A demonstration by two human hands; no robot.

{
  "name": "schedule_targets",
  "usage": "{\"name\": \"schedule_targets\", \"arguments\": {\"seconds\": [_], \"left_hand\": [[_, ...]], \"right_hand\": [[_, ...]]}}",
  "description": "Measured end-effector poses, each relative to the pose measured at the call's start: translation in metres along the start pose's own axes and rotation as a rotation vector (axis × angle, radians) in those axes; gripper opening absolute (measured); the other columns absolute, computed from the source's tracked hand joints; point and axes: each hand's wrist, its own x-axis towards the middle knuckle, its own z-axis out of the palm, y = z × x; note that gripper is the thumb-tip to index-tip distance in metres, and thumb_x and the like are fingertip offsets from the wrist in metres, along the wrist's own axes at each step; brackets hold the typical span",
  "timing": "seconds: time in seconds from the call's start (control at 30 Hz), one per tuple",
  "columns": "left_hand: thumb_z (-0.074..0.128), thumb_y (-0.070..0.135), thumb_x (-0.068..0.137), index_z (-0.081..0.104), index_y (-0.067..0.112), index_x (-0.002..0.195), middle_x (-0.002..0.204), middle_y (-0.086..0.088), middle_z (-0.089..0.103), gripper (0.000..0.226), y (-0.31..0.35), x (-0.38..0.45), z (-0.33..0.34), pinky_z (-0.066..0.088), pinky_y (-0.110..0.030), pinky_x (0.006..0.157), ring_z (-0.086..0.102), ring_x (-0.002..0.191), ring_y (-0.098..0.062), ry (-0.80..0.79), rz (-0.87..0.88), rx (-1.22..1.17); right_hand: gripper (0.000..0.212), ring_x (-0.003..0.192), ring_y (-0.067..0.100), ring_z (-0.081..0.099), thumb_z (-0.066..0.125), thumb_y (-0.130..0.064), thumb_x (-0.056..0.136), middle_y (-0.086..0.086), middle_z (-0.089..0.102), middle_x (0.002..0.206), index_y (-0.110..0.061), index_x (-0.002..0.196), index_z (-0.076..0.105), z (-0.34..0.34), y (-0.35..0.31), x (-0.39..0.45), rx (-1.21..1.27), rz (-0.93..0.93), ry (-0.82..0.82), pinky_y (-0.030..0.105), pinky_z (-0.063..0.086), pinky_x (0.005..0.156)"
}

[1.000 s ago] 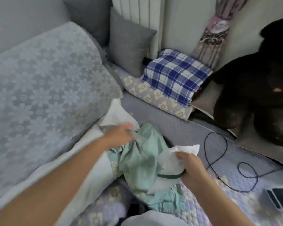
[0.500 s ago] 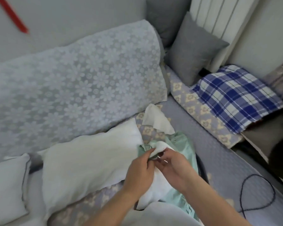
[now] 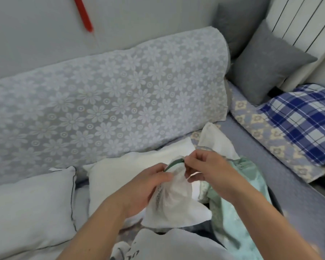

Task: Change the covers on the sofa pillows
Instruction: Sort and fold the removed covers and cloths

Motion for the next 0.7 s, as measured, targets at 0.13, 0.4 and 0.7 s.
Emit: {"name": "schedule_targets", "arguments": {"seconds": [0.13, 0.4, 0.7], "left_hand": [[0.061, 0.056, 0.089, 0.061, 0.003, 0.096, 0.086, -0.013, 0.057, 0.053, 0.013, -0.011, -0.017, 0.045, -0.044, 0.086, 0.053, 0.082, -0.031, -0.014, 0.127, 0.282], [0.07, 0.043, 0.089, 0.061, 0.034, 0.088, 0.082, 0.012, 0.065, 0.012, 0.027, -0.022, -0.08, 0.044, -0.02, 0.064, 0.061, 0.071, -0.004, 0.009, 0.127, 1.06], [0.055, 0.028, 0.102, 0.073, 0.035, 0.095, 0.088, 0.013, 0.073, 0.02, 0.04, -0.035, -0.184, 0.051, -0.03, 0.08, 0.069, 0.087, -0.013, 0.39, 0.152, 0.92]], "right_hand": [[0.022, 0.076, 0.027, 0.067, 0.074, -0.03, 0.088, 0.012, 0.071, 0.083, -0.014, 0.075, 0.066, 0.038, -0.001, -0.004, -0.234, -0.073, 0.16, 0.042, 0.056, 0.079], [0.024, 0.074, 0.013, 0.057, 0.058, -0.031, 0.096, -0.011, 0.066, 0.084, -0.013, 0.084, 0.066, 0.032, -0.025, -0.018, -0.26, -0.129, 0.426, 0.037, 0.045, 0.074], [0.049, 0.071, 0.022, 0.036, 0.058, -0.038, 0.09, 0.007, 0.042, 0.076, 0.009, 0.083, 0.045, 0.007, -0.035, -0.013, -0.14, -0.163, 0.371, 0.041, 0.032, 0.068]]}}
